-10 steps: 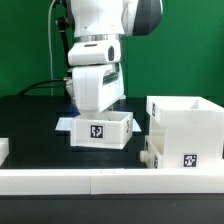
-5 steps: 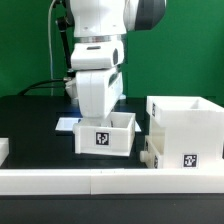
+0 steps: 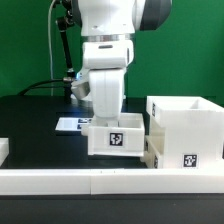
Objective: Assemble drawer
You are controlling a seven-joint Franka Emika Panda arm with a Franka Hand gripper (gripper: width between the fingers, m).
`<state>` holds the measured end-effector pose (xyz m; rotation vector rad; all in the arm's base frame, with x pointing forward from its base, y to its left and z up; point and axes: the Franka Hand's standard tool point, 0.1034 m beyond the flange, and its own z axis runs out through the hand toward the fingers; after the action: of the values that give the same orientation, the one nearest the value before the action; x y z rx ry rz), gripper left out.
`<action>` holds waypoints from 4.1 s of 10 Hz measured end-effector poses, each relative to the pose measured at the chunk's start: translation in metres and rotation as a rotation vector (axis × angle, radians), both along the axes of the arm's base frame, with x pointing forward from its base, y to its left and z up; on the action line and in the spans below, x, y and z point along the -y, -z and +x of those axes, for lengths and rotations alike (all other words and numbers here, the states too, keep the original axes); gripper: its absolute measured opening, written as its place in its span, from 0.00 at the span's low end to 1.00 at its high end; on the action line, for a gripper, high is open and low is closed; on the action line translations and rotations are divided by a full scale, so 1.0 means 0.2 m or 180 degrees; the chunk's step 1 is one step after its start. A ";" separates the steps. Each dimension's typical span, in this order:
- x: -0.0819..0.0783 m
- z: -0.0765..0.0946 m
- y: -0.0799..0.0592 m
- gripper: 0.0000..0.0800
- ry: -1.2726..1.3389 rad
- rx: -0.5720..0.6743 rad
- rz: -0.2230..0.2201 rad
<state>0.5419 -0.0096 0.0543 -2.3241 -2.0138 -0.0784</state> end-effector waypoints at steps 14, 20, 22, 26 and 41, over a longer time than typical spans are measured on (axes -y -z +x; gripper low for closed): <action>-0.12 -0.01 0.00 0.05 -0.0225 -0.0040 -0.0013; -0.21 -0.01 0.00 0.05 -0.0243 -0.0023 -0.0004; -0.20 -0.01 0.00 0.05 -0.0241 -0.0024 -0.0005; -0.20 0.02 -0.06 0.47 -0.0210 0.0030 -0.0020; 0.06 0.26 -0.18 0.81 -0.0317 -0.0047 -0.0087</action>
Offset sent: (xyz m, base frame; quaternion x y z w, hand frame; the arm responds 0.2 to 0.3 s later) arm 0.0000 0.0000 0.0000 0.0000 0.0000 0.0000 1.0000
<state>0.5942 -0.0223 0.0907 -2.2287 -2.1325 -0.0285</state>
